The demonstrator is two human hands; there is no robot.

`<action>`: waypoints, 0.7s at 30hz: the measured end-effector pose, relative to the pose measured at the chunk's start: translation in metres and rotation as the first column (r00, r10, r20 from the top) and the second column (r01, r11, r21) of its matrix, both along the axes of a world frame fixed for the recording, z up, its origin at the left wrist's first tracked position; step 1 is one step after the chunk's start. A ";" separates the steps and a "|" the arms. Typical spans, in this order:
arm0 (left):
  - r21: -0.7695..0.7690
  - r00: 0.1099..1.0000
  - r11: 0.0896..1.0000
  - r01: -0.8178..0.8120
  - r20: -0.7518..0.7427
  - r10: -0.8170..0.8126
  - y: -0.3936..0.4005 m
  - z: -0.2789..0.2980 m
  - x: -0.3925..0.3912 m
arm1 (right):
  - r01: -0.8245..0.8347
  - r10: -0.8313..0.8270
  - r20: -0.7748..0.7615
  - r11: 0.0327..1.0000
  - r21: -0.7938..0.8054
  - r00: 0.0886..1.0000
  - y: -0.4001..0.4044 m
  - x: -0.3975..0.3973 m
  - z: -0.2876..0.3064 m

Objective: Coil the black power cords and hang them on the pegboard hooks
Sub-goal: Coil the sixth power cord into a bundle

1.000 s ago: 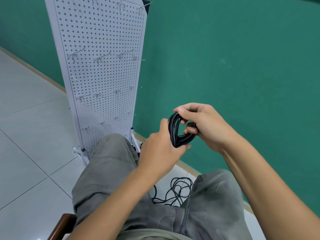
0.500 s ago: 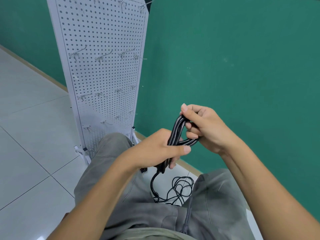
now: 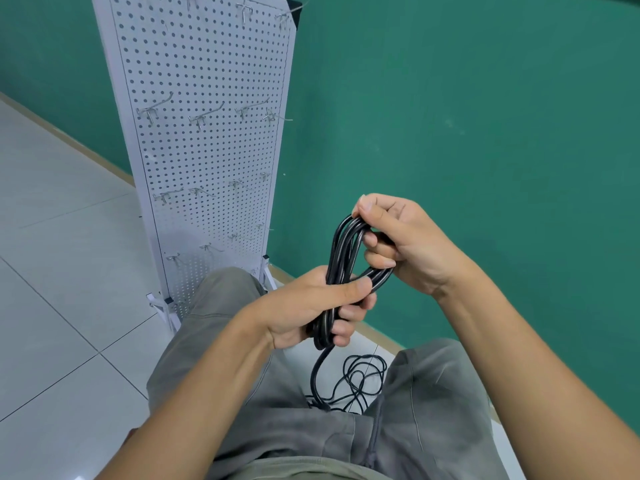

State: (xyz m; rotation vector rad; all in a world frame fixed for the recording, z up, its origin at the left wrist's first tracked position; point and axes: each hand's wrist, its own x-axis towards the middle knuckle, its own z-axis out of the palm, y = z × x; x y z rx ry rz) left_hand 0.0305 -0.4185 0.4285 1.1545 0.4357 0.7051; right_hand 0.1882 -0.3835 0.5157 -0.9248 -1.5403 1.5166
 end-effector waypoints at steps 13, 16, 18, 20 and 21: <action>0.042 0.932 0.932 -0.360 -0.028 0.361 -0.005 0.006 0.018 | 0.082 -0.080 -0.027 0.993 0.088 0.996 0.004 -0.001 -0.022; 0.040 0.882 0.883 -0.468 -0.034 0.470 -0.002 0.006 0.016 | 0.069 -0.068 -0.026 0.997 0.035 0.997 -0.003 -0.004 -0.041; 0.021 0.841 0.841 -0.541 -0.021 0.541 0.001 0.006 0.012 | 0.009 -0.012 -0.036 0.998 -0.063 0.999 -0.010 -0.007 -0.057; 0.026 0.797 0.797 -0.603 -0.019 0.604 0.005 0.006 0.004 | -0.075 0.076 -0.001 0.990 -0.121 0.997 -0.018 -0.010 -0.074; 0.032 0.775 0.775 -0.631 -0.026 0.632 0.007 0.007 0.000 | -0.107 0.113 0.037 0.985 -0.136 0.993 -0.021 -0.011 -0.082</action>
